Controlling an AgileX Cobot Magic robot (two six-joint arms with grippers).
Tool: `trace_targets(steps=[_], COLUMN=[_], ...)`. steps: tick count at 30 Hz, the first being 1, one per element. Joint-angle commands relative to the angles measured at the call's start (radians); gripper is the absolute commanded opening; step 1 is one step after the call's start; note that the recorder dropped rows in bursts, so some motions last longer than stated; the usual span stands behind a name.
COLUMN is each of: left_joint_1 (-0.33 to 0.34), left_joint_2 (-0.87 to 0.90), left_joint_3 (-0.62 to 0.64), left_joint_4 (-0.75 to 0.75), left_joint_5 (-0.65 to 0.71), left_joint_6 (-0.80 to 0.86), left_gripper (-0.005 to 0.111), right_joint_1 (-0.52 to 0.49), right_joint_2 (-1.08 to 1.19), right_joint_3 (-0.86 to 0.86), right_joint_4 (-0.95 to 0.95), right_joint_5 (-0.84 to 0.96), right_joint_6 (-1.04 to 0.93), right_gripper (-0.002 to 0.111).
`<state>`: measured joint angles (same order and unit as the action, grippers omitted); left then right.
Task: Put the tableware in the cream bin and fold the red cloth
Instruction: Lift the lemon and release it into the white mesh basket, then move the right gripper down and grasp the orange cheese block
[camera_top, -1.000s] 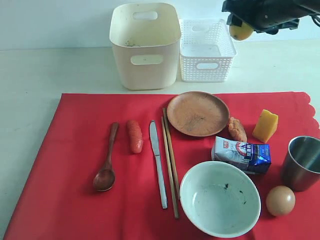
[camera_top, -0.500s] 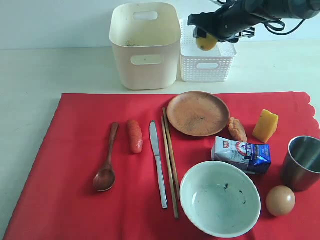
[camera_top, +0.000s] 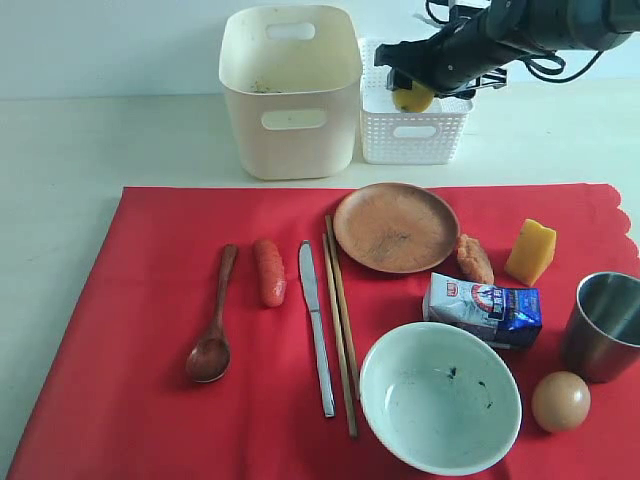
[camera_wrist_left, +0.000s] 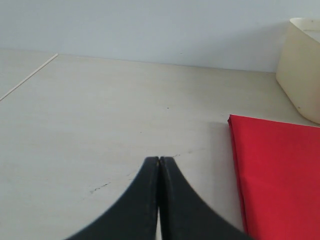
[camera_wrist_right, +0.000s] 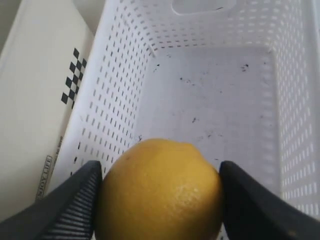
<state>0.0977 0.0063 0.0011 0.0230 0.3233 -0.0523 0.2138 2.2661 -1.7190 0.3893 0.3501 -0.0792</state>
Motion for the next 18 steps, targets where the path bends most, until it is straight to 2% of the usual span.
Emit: trace_targets(steps=[1,12,18], left_joint_1=[0.002,0.002,0.002], left_joint_2=[-0.006,-0.006,-0.006], left_joint_3=[-0.001,-0.001,-0.001], left_joint_4=[0.003,0.003,0.003], left_joint_5=[-0.004,-0.004,-0.004], left_joint_6=[-0.007,-0.007,-0.007], left_gripper=[0.002,0.002,0.002], right_joint_1=[0.001,-0.001,-0.001], right_joint_2=[-0.022,-0.139,-0.232], right_joint_3=[-0.014,-0.014,-0.014], right_joint_4=[0.000,-0.010,-0.159], right_joint_5=[0.006,0.126,0.293], right_joint_6=[-0.008,-0.008,-0.008], right_gripper=[0.064,0.066,0.061])
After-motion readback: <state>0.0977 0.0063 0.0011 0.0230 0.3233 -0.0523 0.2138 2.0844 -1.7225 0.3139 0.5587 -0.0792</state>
